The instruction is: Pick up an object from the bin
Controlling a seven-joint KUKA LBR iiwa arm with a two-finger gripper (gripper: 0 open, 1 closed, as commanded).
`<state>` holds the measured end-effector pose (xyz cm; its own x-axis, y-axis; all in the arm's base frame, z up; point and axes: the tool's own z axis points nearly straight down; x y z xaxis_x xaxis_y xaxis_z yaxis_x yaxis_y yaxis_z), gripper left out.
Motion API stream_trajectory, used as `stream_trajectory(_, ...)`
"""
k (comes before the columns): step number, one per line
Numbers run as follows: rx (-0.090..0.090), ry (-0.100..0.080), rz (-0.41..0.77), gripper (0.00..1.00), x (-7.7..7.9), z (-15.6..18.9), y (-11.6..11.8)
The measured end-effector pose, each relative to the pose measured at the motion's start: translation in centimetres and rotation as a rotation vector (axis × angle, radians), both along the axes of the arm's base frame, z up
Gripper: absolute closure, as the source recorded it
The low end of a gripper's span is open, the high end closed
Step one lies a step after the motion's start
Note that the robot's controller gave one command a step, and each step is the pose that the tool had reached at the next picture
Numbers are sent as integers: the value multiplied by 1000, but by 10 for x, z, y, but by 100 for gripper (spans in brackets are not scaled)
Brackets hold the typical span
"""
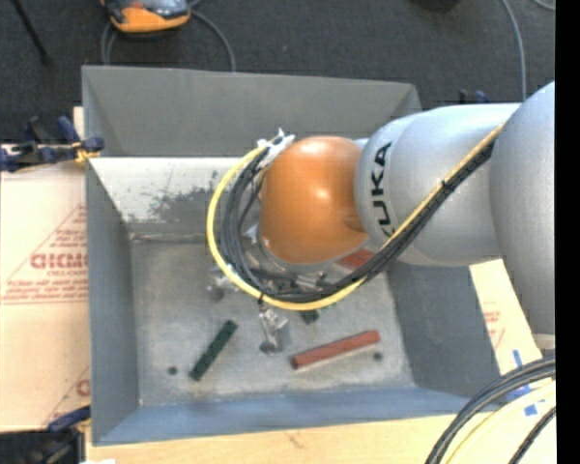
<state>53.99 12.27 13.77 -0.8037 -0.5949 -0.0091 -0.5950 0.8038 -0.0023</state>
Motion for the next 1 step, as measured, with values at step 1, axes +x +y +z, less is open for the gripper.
stream_trajectory(1, -3, 6, 241, 100, -1, -67, 24)
